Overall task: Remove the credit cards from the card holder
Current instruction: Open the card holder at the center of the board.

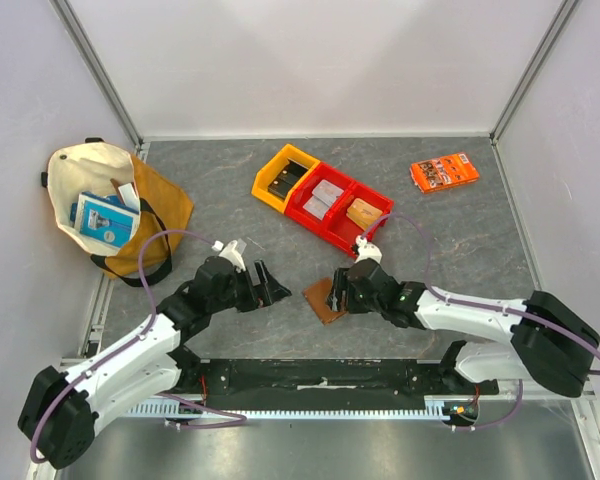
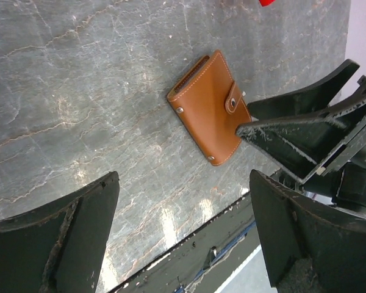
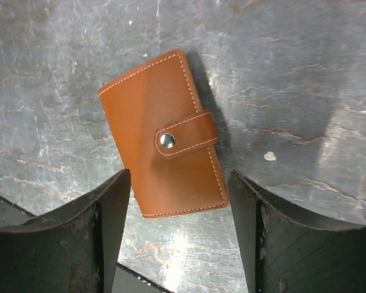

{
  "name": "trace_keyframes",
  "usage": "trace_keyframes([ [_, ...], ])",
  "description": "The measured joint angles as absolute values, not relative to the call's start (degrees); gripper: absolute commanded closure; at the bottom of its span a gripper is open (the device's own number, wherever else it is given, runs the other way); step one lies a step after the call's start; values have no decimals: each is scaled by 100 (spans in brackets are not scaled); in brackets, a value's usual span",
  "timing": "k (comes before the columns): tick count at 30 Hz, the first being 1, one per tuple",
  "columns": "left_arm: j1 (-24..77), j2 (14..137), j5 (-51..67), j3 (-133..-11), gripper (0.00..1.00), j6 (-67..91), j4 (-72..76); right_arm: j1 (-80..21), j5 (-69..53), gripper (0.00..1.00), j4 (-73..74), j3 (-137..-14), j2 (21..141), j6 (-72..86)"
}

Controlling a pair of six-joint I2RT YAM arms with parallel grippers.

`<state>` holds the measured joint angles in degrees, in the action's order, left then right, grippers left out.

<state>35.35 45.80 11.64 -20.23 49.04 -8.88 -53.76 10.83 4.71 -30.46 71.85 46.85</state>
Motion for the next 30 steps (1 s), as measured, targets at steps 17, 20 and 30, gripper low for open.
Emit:
trace_keyframes([
  [17,3955,5159,336,-1726,9,5334,-309,-5754,163,2,-56,-3601,8014,4152],
  [20,3981,5406,314,-1756,11,5332,-285,-5754,397,2,78,-3854,7959,3977],
  [30,4119,6331,329,-2235,20,5282,-132,-5754,1247,16,1055,-4322,7811,3612],
])
